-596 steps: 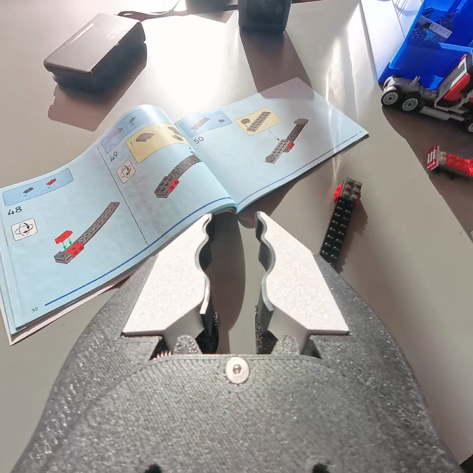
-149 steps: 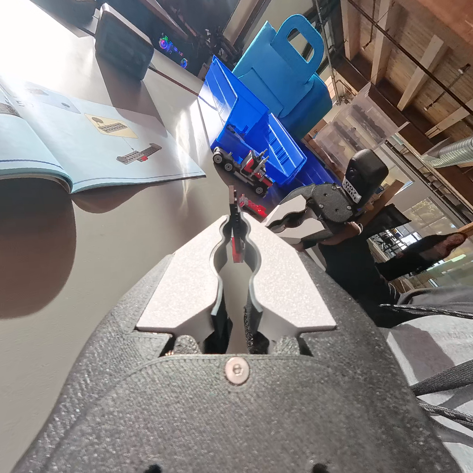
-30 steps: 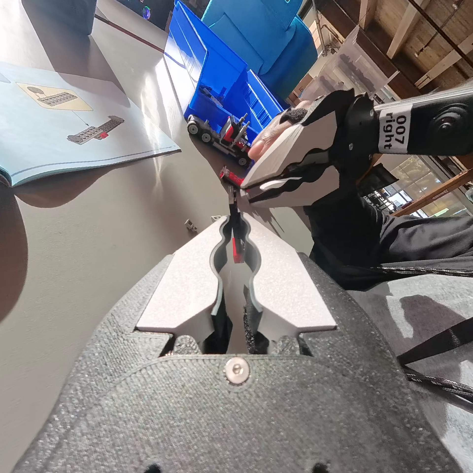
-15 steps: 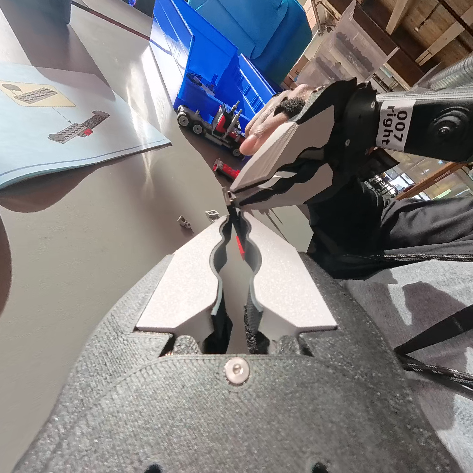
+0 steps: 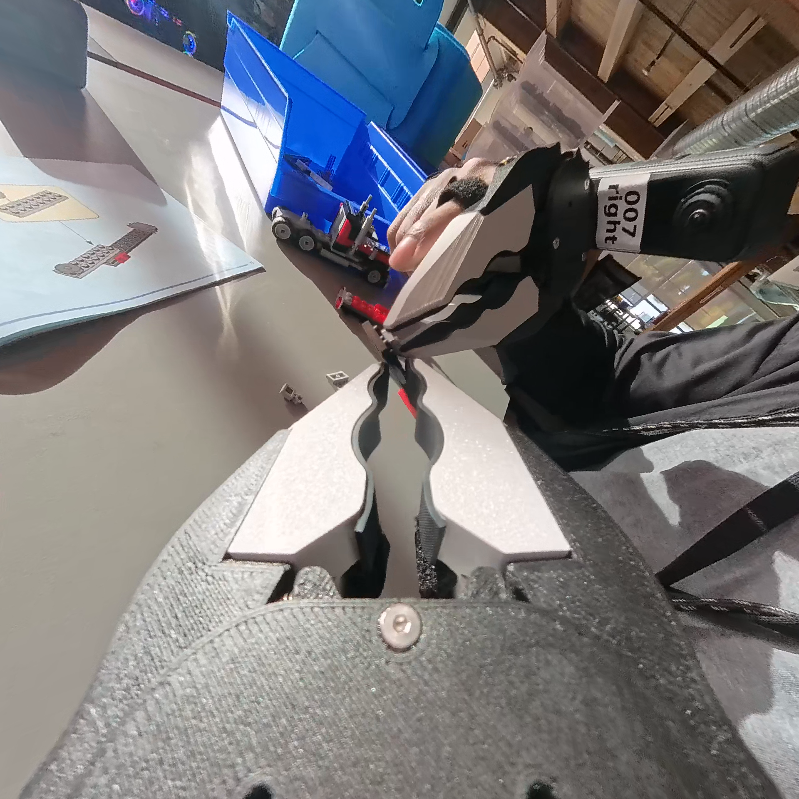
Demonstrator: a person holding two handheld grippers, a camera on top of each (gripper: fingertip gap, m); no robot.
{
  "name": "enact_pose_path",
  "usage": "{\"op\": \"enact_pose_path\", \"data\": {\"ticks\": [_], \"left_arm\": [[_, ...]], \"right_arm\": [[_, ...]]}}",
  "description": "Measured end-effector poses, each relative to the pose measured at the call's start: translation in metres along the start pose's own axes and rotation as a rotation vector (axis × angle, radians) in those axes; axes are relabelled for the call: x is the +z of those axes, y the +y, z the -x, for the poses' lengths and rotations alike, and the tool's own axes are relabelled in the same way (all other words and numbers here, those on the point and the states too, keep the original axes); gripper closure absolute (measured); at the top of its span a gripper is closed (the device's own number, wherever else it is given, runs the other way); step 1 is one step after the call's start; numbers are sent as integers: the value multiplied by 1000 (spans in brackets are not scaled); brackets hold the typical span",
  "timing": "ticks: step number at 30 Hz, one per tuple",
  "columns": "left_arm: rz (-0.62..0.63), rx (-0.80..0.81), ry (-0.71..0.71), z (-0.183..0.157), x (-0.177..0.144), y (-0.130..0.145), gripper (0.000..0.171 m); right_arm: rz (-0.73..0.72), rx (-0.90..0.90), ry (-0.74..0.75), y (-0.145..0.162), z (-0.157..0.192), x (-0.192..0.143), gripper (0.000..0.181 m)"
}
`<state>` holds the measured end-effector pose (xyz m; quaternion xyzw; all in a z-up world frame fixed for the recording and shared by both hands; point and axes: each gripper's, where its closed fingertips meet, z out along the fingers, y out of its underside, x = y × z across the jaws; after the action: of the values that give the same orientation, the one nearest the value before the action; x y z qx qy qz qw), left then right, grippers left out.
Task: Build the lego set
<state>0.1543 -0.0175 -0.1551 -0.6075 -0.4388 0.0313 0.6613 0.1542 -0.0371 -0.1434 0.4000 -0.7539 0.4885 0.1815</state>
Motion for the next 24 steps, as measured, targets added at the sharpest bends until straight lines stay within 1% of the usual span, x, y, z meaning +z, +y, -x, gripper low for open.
{"op": "enact_pose_path", "data": {"ticks": [16, 24], "left_arm": [[-135, 24, 99, -15, -2, -18, 162], [-201, 33, 120, -19, -3, -26, 163]], "right_arm": [[-63, 19, 45, -13, -12, -11, 172], [-92, 23, 99, -17, -18, -16, 172]]}}
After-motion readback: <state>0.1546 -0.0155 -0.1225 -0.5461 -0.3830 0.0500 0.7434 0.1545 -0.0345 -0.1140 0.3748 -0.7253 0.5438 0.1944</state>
